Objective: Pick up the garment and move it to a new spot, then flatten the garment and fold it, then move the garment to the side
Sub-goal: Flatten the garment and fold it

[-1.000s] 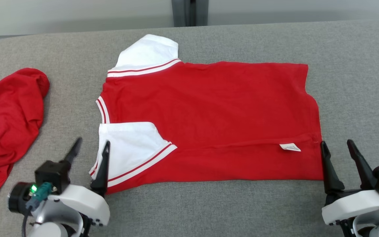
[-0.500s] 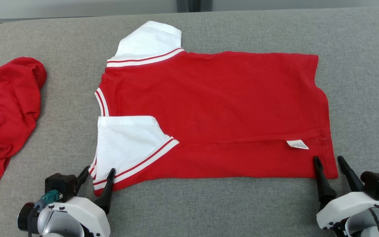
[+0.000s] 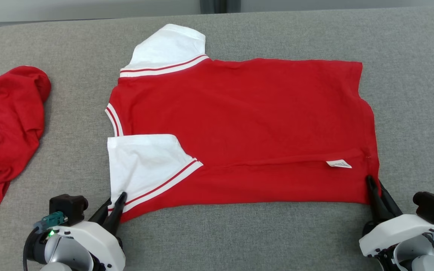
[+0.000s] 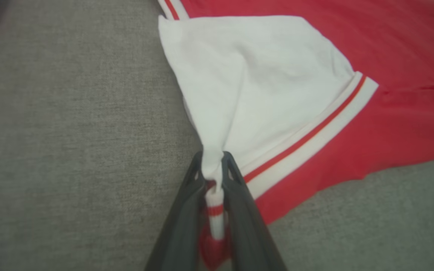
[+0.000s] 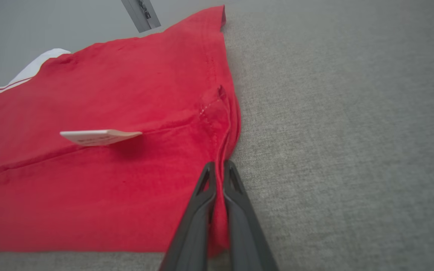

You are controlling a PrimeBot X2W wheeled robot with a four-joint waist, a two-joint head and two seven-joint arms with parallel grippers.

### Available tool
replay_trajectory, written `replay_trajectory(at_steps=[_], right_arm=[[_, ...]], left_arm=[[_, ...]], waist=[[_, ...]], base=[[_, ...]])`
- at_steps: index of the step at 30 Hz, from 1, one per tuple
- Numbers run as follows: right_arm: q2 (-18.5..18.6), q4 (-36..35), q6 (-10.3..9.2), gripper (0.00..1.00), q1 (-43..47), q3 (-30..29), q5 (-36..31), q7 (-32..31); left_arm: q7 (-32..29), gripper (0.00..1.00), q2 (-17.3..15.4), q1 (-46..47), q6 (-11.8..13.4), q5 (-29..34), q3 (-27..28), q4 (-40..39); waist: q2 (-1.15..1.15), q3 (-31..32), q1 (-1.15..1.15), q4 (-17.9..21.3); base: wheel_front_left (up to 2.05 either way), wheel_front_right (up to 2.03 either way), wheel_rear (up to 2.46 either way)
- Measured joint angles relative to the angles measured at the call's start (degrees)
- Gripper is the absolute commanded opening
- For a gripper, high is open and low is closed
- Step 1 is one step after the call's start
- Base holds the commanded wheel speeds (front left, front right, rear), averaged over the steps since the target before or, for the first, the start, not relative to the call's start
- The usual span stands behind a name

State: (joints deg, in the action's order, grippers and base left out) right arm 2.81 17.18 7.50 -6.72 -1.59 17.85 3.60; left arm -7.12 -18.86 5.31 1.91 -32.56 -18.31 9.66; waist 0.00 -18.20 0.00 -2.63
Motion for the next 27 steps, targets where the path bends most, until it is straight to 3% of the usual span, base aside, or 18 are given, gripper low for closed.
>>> replay_trajectory(at_steps=[8, 13, 20, 21, 22, 23, 24, 27], right_arm=[[0.0, -7.8, 0.00, 0.00, 4.9, -1.0, 3.3, -4.8], [0.1, -12.4, 0.00, 0.00, 9.1, -2.2, 3.6, -8.4], [-0.1, -13.5, 0.00, 0.00, 13.1, -2.9, 4.6, -11.0], [-0.1, -13.5, 0.00, 0.09, 13.1, -2.8, 5.2, -11.0], [-0.1, -13.3, 0.00, 0.53, 13.0, -2.8, 5.4, -11.0], [-0.2, -13.2, 0.00, 1.00, 13.0, -2.9, 5.3, -10.5], [-0.3, -13.2, 0.00, 1.00, 12.9, -3.3, 5.4, -9.9], [-0.2, -13.6, -0.01, 1.00, 12.0, -5.6, 3.4, -6.7]], left_arm=[[-4.0, 0.00, -3.4, -2.8, -0.8, -2.1, 0.8, -4.4], [-6.5, 0.00, -4.4, -6.4, 0.7, -3.1, 1.1, -8.7], [-6.9, 0.00, -4.3, -9.6, 2.3, -3.8, 1.4, -11.4], [-7.0, 0.00, -4.4, -9.6, 2.3, -3.8, 1.2, -11.3], [-7.0, 0.28, -4.3, -9.6, 2.3, -3.8, 1.1, -11.2], [-6.7, 0.84, -4.1, -9.6, 2.4, -3.8, 1.2, -11.1], [-6.2, 1.00, -4.0, -9.6, 2.7, -3.7, 1.3, -11.1], [-2.7, 1.00, -3.6, -9.2, 3.9, -3.1, 3.0, -11.5]], waist=[[0.00, 1.6, 0.00, -0.3], [0.00, 2.2, 0.00, -0.2], [0.00, 3.2, 0.00, -0.2], [0.00, 3.2, 0.00, -0.1], [0.00, 3.3, 0.00, 0.0], [0.00, 3.4, 0.00, 0.1], [0.00, 3.5, 0.00, 0.2], [0.00, 3.5, 0.00, 0.5]], base=[[0.00, 0.00, 0.00], [0.00, 0.00, 0.00], [0.00, 0.00, 0.00], [0.00, 0.00, 0.00], [0.00, 0.00, 0.00], [0.00, 0.00, 0.00], [0.00, 0.00, 0.00], [0.00, 0.00, 0.00]])
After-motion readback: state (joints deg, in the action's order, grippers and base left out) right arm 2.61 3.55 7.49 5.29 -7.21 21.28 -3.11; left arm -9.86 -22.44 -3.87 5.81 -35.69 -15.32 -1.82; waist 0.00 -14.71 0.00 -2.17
